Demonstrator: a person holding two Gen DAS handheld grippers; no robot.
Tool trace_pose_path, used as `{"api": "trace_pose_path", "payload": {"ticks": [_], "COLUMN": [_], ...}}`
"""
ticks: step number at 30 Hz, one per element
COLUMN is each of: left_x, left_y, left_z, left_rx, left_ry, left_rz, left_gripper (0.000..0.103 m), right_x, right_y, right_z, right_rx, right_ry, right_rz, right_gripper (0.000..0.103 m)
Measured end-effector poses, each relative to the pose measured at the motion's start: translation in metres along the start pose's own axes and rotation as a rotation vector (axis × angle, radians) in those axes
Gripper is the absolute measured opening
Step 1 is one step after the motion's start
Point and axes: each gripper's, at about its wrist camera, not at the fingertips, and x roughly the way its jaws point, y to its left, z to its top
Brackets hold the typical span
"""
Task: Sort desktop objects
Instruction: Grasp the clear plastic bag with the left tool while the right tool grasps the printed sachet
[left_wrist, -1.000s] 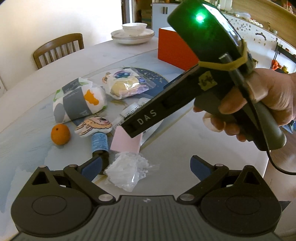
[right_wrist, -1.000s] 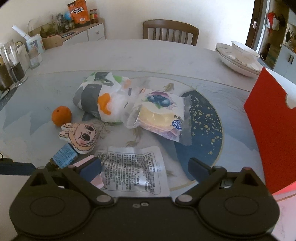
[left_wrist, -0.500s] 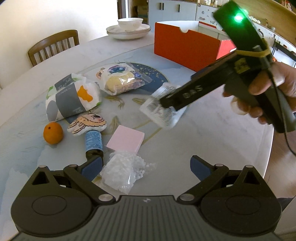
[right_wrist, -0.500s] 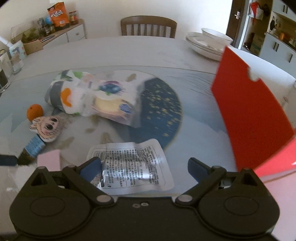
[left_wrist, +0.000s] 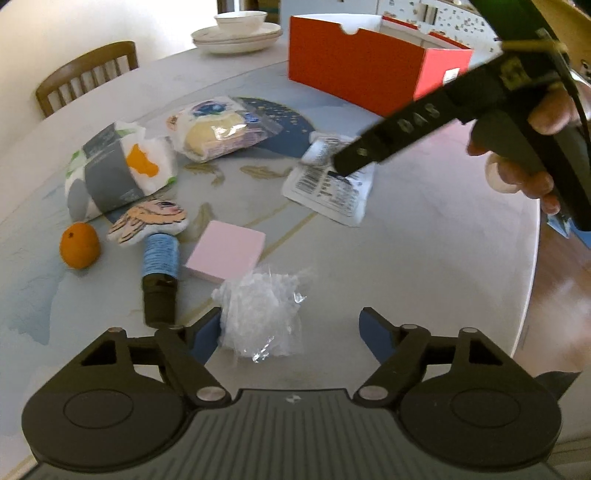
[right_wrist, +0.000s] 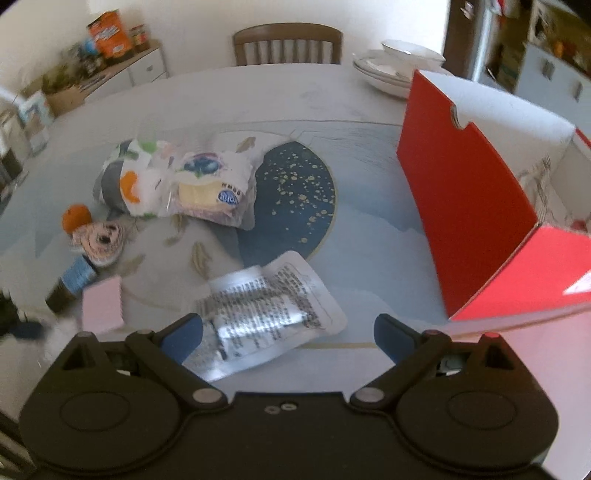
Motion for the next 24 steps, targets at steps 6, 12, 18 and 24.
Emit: {"api": "trace_pose_path", "payload": {"ticks": [6, 12, 18, 24], "left_x": [0.003, 0.003, 0.002, 0.003], "left_y": [-0.001, 0.003, 0.005, 0.005], "left_z": [0.003, 0.006, 0.008, 0.008], "left_rx": [-0.002, -0.024, -0.043, -0.049], "left_ry": [0.002, 0.006, 0.008, 0.005], "left_rz": [-0.009, -0.021, -0.022, -0.013], "left_gripper": [0.079, 0.080, 0.079, 0.077], "right_x": [0.009, 0.028, 0.039, 0.036], "right_y": [0.001, -0.006, 0.007, 0.024], "right_z": [0.006, 0.026, 0.038, 0.026], "right_rx": [0.153, 0.286, 0.226, 0.031], "right_ry": [0.105, 0.138, 0.156, 0.145], "right_rz": [0.044, 0.023, -0.055, -0.106], "right_gripper": [0.100, 0.100, 0.092, 0.079]}}
